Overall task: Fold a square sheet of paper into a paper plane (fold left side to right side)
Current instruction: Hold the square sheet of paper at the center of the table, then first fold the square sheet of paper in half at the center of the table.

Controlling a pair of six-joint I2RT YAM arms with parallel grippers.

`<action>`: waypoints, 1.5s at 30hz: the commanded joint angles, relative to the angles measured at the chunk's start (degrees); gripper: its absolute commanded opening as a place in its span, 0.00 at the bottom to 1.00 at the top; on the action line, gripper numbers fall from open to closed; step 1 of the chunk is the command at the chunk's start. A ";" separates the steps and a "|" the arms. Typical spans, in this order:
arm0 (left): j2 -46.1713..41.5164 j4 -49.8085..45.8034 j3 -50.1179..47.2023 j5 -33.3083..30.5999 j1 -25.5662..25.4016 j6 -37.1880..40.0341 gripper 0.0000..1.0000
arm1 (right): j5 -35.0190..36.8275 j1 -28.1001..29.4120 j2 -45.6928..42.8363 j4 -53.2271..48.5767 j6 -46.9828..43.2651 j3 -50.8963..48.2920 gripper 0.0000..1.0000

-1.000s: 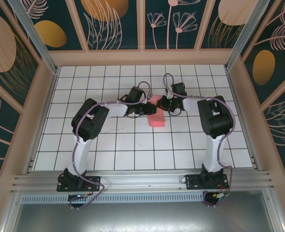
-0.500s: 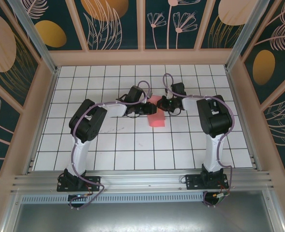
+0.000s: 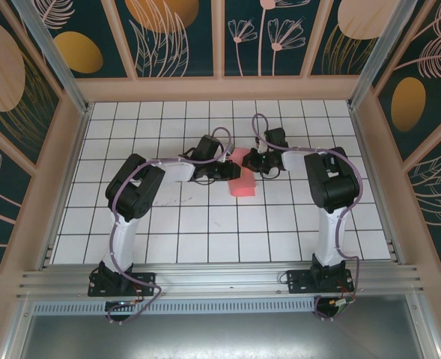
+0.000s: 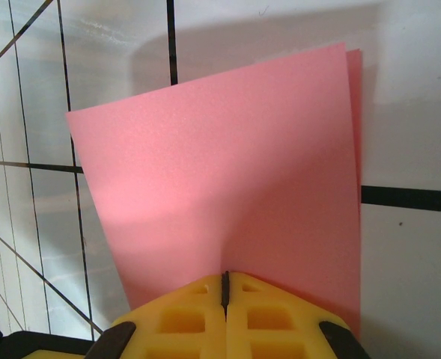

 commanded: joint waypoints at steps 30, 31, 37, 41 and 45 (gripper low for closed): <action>-6.18 -7.89 -10.45 -3.02 -4.05 11.31 0.06 | 3.16 0.31 3.35 -6.31 -0.11 0.02 0.00; -6.37 -7.88 -10.83 -2.98 -4.19 11.30 0.06 | 3.14 0.27 3.31 -6.35 -0.12 0.02 0.00; -7.83 -7.27 -13.57 -2.38 -5.58 10.64 0.06 | 3.20 0.26 3.41 -6.52 -0.21 0.10 0.00; -8.98 -6.80 -15.33 -1.86 -6.37 10.08 0.06 | 3.16 0.28 3.48 -6.40 -0.21 0.12 0.00; -10.69 -5.25 -17.54 -0.93 -6.35 8.92 0.05 | 3.11 0.26 3.49 -6.50 -0.30 0.10 0.00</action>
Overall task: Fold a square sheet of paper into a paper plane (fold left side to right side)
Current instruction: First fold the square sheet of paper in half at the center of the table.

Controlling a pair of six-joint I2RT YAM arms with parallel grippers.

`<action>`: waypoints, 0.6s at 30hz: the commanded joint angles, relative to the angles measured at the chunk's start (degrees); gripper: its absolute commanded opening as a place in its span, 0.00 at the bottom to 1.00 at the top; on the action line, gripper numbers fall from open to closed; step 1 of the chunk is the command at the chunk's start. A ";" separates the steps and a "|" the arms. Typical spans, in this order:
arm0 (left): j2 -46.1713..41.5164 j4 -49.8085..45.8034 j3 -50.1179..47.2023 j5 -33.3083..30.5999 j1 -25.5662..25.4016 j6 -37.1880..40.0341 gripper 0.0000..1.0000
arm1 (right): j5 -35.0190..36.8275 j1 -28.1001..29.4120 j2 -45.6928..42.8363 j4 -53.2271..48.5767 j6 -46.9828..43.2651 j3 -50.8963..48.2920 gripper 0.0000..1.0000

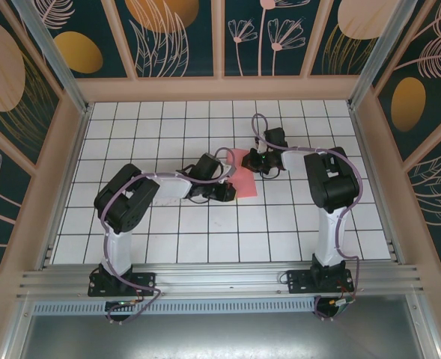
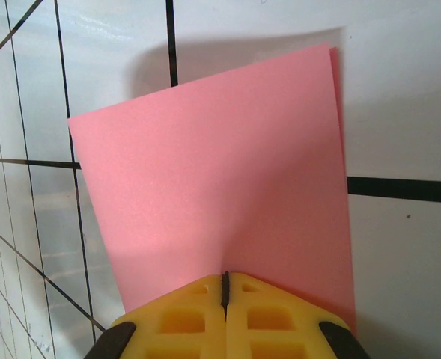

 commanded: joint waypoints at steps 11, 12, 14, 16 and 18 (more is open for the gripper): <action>-7.90 -1.50 1.37 7.43 4.46 -3.94 0.04 | 2.77 0.38 3.03 -5.39 -0.70 -0.22 0.00; -7.14 -1.20 2.30 7.50 5.55 -4.40 0.04 | 2.68 0.41 2.95 -5.25 -0.71 -0.24 0.00; -4.32 -1.27 4.97 7.28 7.29 -4.86 0.03 | 2.57 0.48 2.88 -5.32 -0.81 -0.09 0.00; -1.47 -1.62 7.84 6.24 7.99 -4.64 0.03 | 2.59 0.56 2.78 -5.38 -0.95 0.03 0.00; 1.41 -2.26 10.83 5.56 8.10 -4.17 0.03 | 2.38 0.66 2.75 -5.31 -0.98 0.02 0.00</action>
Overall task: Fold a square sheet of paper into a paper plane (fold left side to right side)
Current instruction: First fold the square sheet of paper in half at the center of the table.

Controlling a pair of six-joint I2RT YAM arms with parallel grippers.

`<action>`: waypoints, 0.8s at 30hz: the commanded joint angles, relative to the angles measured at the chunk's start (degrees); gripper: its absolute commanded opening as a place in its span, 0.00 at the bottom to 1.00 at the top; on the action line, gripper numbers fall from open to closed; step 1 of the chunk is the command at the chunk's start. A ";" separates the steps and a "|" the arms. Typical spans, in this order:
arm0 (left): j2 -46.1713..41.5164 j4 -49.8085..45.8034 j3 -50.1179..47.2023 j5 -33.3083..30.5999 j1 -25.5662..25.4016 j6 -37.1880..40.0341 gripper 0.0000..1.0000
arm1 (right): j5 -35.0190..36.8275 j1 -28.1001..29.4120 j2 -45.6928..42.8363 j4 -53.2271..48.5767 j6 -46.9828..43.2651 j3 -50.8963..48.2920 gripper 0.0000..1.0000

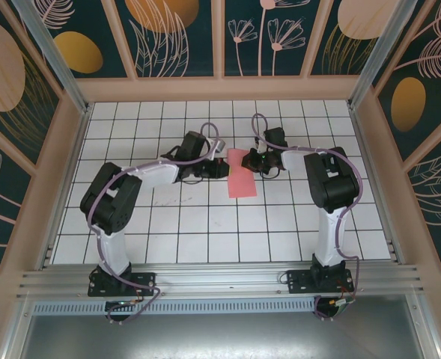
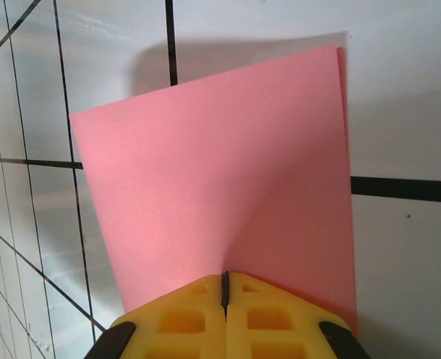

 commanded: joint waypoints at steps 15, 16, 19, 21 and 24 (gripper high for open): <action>15.34 -0.09 10.94 1.13 -0.27 -0.91 0.04 | 1.81 1.20 2.96 -4.70 -1.11 -0.11 0.01; 15.78 -0.24 10.94 0.85 -0.28 -0.97 0.04 | 1.87 1.23 2.97 -4.71 -1.16 -0.05 0.01; 16.69 -0.64 10.68 0.12 -0.29 -0.97 0.04 | 1.83 1.25 2.85 -4.85 -1.37 -0.02 0.01; 16.79 -0.91 10.29 -0.51 -0.37 -0.82 0.05 | 1.80 1.23 2.69 -4.81 -1.63 0.13 0.01; 16.79 -1.99 9.82 -1.68 -0.54 -0.31 0.05 | 1.70 1.20 2.24 -4.65 -2.11 0.63 0.02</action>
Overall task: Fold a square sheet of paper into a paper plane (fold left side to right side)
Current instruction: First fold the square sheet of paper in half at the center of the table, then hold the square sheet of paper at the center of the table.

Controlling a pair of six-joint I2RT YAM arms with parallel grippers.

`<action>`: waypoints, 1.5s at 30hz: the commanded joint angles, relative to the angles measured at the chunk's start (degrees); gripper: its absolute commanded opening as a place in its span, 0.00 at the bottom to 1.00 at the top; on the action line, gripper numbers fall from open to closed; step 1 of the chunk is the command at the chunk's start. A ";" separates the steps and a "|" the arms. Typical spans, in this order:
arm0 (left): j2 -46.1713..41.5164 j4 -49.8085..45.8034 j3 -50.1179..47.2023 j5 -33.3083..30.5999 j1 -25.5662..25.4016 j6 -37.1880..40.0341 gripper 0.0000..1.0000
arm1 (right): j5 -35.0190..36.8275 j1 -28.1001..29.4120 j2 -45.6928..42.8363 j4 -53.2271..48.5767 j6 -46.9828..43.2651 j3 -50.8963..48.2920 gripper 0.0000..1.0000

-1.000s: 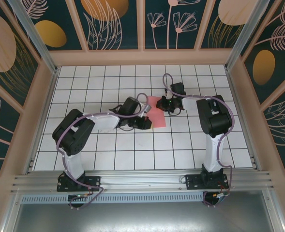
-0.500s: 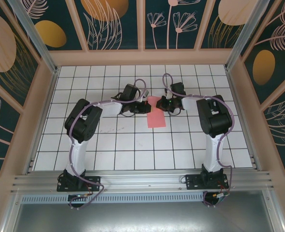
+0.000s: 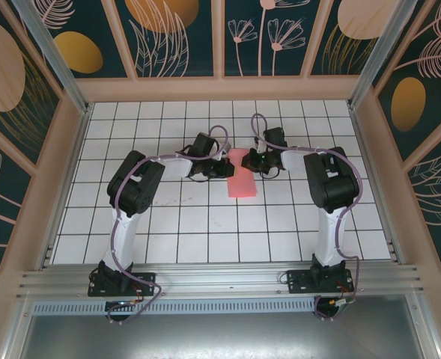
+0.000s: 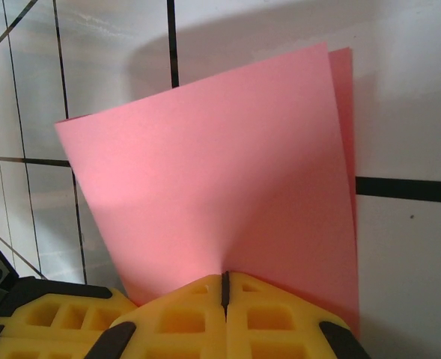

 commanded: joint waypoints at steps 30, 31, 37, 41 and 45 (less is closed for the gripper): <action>-0.60 -2.01 -3.38 -3.95 -1.20 -0.67 0.05 | 3.06 4.73 -14.35 -7.05 -0.98 -15.76 0.08; -0.62 -2.01 -3.31 -3.83 -1.22 -0.71 0.04 | 3.35 4.76 -14.23 -7.45 -1.13 -15.98 0.07; -1.51 -2.69 -1.88 -3.26 -1.20 -0.58 0.07 | 3.88 4.88 -13.57 -9.46 -1.89 -16.91 0.07; -1.80 -3.71 1.10 -2.91 -1.17 -0.62 0.10 | 4.83 4.90 -13.17 -10.19 -2.21 -17.58 0.07; -1.16 -4.79 4.62 -4.12 -1.12 -0.89 0.15 | 5.50 4.88 -12.62 -10.71 -2.47 -17.59 0.07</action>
